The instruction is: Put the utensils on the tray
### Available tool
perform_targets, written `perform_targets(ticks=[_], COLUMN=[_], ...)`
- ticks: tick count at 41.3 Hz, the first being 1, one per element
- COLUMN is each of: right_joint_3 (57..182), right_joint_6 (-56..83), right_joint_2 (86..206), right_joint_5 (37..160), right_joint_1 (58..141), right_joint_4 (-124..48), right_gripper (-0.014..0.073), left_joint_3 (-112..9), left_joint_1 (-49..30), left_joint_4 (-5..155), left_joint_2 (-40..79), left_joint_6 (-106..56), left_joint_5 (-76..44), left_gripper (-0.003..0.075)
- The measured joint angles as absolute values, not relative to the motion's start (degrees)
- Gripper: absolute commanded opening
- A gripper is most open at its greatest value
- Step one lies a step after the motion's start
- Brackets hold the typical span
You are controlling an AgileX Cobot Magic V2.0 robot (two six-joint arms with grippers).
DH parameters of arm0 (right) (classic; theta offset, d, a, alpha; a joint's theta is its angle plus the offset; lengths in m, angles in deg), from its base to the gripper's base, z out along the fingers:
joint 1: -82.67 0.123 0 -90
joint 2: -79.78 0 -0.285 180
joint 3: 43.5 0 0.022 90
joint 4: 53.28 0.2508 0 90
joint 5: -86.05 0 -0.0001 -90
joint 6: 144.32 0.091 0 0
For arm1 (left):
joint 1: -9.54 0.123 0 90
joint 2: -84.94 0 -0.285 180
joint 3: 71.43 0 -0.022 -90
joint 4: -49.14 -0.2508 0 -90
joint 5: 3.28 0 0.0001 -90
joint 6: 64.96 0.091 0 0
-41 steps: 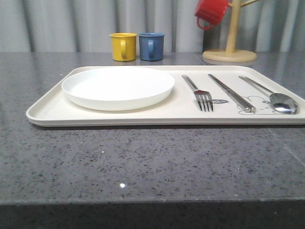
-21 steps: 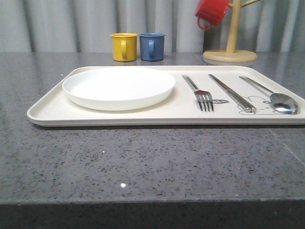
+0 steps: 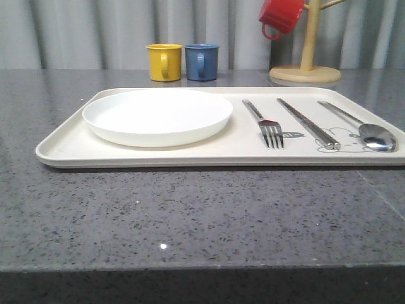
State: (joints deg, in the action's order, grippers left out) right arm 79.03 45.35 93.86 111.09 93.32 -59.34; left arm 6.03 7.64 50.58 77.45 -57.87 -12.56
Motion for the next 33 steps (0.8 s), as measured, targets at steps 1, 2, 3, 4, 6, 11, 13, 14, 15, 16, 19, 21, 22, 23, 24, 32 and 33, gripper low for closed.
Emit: perform_targets(ticks=[1, 2, 3, 4, 6, 11, 13, 14, 15, 16, 19, 21, 22, 23, 24, 32, 33], right_joint_3=[79.0, 79.0, 79.0, 79.0, 79.0, 79.0, 79.0, 79.0, 79.0, 79.0, 79.0, 79.0, 79.0, 79.0, 79.0, 79.0, 79.0], right_joint_6=[45.2, 45.2, 45.2, 45.2, 45.2, 45.2, 45.2, 45.2, 45.2, 45.2, 45.2, 45.2, 45.2, 45.2, 45.2, 45.1, 45.1], right_joint_2=[93.9, 93.9, 93.9, 93.9, 93.9, 93.9, 93.9, 93.9, 93.9, 93.9, 93.9, 93.9, 93.9, 93.9, 93.9, 93.9, 93.9], right_joint_5=[111.1, 111.1, 111.1, 111.1, 111.1, 111.1, 111.1, 111.1, 111.1, 111.1, 111.1, 111.1, 111.1, 111.1, 111.1, 111.1, 111.1], right_joint_1=[93.3, 93.3, 93.3, 93.3, 93.3, 93.3, 93.3, 93.3, 93.3, 93.3, 93.3, 93.3, 93.3, 93.3, 93.3, 93.3, 93.3], right_joint_4=[-59.3, -59.3, -59.3, -59.3, -59.3, -59.3, -59.3, -59.3, -59.3, -59.3, -59.3, -59.3, -59.3, -59.3, -59.3, -59.3, -59.3], right_gripper=[-0.0113, -0.0113, -0.0113, -0.0113, -0.0113, -0.0113, -0.0113, -0.0113, -0.0113, -0.0113, -0.0113, -0.0113, -0.0113, -0.0113, -0.0113, -0.0113, -0.0113], left_joint_3=[6.0, 6.0, 6.0, 6.0, 6.0, 6.0, 6.0, 6.0, 6.0, 6.0, 6.0, 6.0, 6.0, 6.0, 6.0, 6.0, 6.0], left_joint_1=[7.6, 7.6, 7.6, 7.6, 7.6, 7.6, 7.6, 7.6, 7.6, 7.6, 7.6, 7.6, 7.6, 7.6, 7.6, 7.6, 7.6], left_joint_4=[50.6, 50.6, 50.6, 50.6, 50.6, 50.7, 50.7, 50.7, 50.7, 50.7, 50.7, 50.7, 50.7, 50.7, 50.7, 50.7, 50.7], left_joint_2=[77.4, 77.4, 77.4, 77.4, 77.4, 77.4, 77.4, 77.4, 77.4, 77.4, 77.4, 77.4, 77.4, 77.4, 77.4, 77.4, 77.4], left_joint_6=[-57.9, -57.9, -57.9, -57.9, -57.9, -57.9, -57.9, -57.9, -57.9, -57.9, -57.9, -57.9, -57.9, -57.9, -57.9, -57.9, -57.9], left_joint_5=[-12.2, -11.9, -11.6, -11.4, -11.1, -11.1, -11.1, -11.1, -11.1, -11.1, -11.1, -11.1, -11.1, -11.1, -11.1, -11.1, -11.1], left_gripper=[-0.0019, -0.0019, -0.0019, -0.0019, -0.0019, -0.0019, -0.0019, -0.0019, -0.0019, -0.0019, -0.0019, -0.0019, -0.0019, -0.0019, -0.0019, -0.0019, -0.0019])
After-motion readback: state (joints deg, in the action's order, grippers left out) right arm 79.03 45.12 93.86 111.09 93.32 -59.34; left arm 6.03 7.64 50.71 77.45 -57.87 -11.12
